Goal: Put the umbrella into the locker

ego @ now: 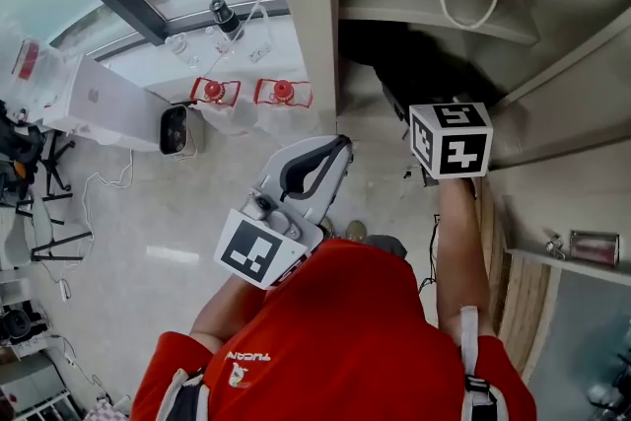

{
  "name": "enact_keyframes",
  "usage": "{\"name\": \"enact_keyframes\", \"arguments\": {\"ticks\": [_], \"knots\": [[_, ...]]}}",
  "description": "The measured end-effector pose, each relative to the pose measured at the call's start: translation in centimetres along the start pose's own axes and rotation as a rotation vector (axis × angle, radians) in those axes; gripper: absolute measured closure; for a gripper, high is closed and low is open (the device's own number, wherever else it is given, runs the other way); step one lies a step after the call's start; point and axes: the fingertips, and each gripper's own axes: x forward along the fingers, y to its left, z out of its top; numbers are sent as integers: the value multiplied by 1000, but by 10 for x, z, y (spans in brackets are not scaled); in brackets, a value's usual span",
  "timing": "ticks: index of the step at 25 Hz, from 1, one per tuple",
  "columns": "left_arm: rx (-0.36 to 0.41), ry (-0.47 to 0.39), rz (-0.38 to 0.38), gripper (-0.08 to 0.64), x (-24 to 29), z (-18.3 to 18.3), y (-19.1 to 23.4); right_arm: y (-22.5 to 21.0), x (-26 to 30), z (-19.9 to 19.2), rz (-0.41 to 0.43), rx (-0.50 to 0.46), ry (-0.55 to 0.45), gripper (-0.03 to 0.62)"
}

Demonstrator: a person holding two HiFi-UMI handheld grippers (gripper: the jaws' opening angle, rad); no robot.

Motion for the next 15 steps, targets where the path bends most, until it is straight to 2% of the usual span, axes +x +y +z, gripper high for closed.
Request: {"name": "enact_keyframes", "arguments": {"ticks": [7, 12, 14, 15], "knots": [[25, -24, -6, 555, 3, 8, 4, 20, -69, 10, 61, 33, -213, 241], [34, -28, -15, 555, 5, 11, 5, 47, -103, 13, 132, 42, -305, 244], [38, -29, -21, 555, 6, 12, 3, 57, -116, 16, 149, 39, -342, 273], [37, -26, -25, 555, 6, 12, 2, 60, -122, 18, 151, 43, -366, 321]]}}
